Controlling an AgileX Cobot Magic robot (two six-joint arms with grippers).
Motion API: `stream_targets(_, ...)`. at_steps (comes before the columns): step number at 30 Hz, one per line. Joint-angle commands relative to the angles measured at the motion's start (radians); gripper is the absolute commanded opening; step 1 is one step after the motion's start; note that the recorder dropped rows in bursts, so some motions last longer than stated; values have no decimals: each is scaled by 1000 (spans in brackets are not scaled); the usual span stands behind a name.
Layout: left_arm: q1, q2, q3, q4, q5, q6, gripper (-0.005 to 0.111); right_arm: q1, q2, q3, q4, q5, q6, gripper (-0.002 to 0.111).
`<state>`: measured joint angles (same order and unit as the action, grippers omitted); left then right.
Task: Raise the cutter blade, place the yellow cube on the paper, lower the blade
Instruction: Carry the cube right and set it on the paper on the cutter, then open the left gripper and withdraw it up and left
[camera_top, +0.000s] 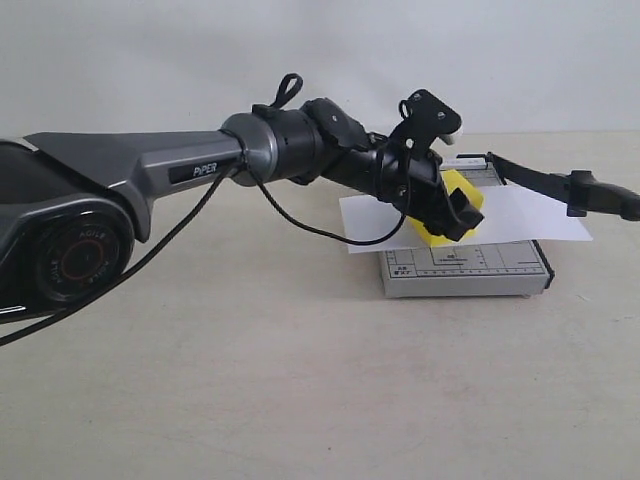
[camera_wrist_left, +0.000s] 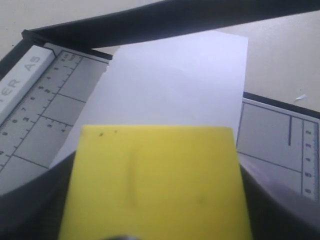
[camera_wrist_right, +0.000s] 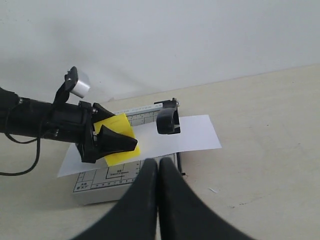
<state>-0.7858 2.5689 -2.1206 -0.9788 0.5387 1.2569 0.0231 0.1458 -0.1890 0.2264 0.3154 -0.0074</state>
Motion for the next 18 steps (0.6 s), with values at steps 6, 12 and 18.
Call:
stream_targets(6, -3, 16, 4, -13, -49, -16, 66, -2, -4, 2, 5, -8, -2, 0)
stream_targets(12, -3, -26, 4, -22, -9, -41, 89, -2, -4, 2, 5, -11, -2, 0)
stream_targets(18, -1, -184, 4, 163, -2, -354, 74, -2, -4, 2, 5, -11, -2, 0)
